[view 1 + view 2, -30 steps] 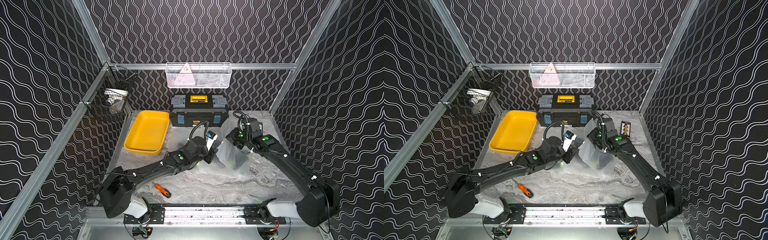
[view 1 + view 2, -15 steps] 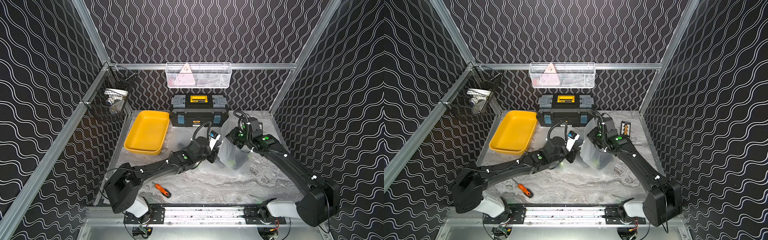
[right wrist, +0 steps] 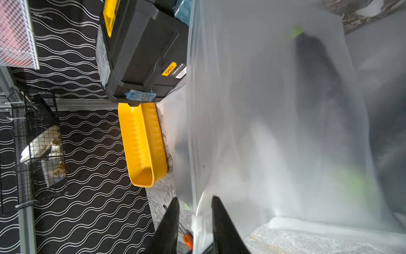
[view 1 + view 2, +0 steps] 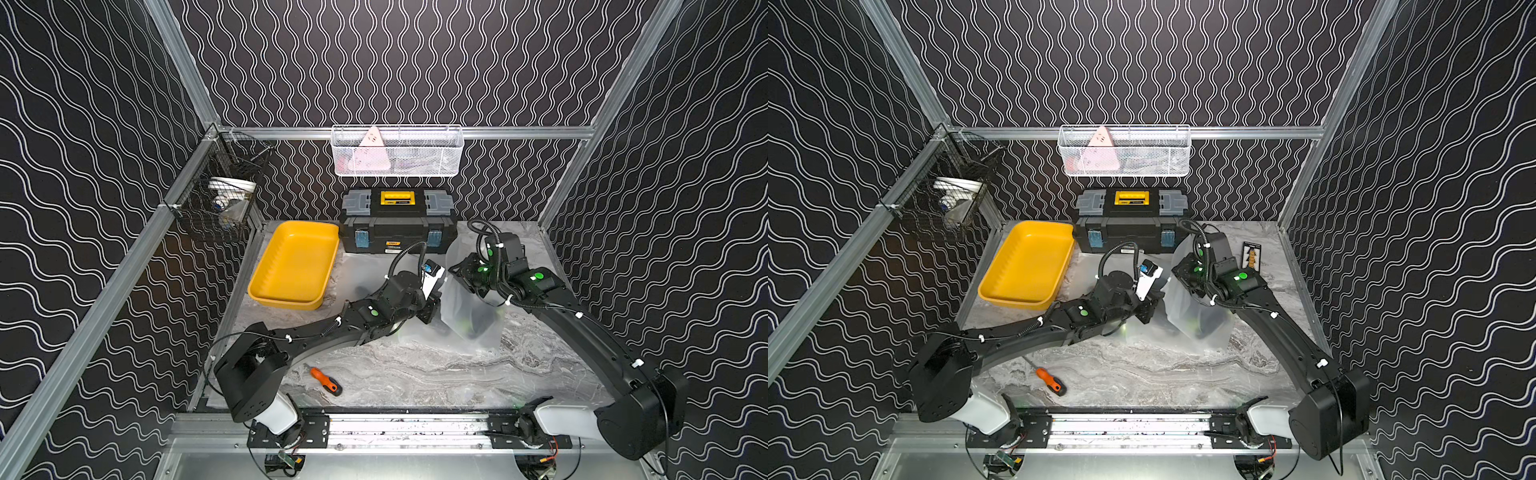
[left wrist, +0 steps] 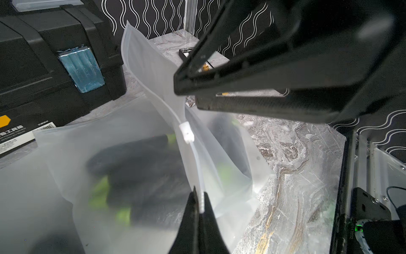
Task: Place the eggplant in a zip-top bag and seal the zipper
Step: Zip the zipper on the zipper food storage bag.
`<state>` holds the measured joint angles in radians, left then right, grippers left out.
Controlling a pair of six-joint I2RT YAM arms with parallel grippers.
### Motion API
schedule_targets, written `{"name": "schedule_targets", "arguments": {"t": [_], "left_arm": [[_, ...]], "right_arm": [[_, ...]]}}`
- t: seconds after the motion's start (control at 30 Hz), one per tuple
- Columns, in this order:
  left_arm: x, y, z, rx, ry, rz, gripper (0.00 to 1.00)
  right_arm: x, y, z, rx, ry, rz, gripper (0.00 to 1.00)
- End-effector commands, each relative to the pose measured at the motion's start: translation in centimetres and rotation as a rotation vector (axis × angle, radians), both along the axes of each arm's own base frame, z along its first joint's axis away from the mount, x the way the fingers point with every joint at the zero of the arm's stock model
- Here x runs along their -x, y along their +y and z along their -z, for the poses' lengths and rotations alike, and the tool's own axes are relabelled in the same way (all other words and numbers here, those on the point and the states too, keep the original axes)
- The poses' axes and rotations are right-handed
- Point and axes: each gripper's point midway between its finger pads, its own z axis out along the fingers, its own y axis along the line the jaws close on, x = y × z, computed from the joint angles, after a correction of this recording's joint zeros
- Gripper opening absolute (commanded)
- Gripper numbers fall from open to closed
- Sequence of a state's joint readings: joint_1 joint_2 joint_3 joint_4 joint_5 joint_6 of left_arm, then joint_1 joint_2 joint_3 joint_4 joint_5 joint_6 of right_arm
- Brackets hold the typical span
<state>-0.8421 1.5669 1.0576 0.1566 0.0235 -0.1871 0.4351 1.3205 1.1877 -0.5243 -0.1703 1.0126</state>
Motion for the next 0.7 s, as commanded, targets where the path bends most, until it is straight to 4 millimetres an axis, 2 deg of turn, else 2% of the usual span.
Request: {"name": "schedule_targets", "arguments": {"t": [0.0, 0.27, 0.3, 0.4, 0.67], "left_arm": [[-0.3, -0.4, -1.0, 0.016, -0.029, 0.008, 0.0], [-0.2, -0.6, -0.6, -0.004, -0.031, 0.018, 0.0], [-0.2, -0.6, -0.6, -0.006, -0.031, 0.019, 0.0], [-0.2, -0.7, -0.6, -0.011, -0.034, 0.025, 0.0], [-0.3, -0.7, -0.3, -0.035, -0.046, 0.023, 0.0]], "right_arm": [[0.3, 0.4, 0.7, -0.001, 0.024, -0.007, 0.28], [0.0, 0.4, 0.7, 0.027, 0.025, -0.011, 0.27], [0.5, 1.3, 0.8, 0.033, 0.031, -0.039, 0.26], [0.5, 1.4, 1.2, 0.046, 0.044, -0.052, 0.26], [0.7, 1.0, 1.9, 0.108, 0.073, -0.069, 0.23]]}}
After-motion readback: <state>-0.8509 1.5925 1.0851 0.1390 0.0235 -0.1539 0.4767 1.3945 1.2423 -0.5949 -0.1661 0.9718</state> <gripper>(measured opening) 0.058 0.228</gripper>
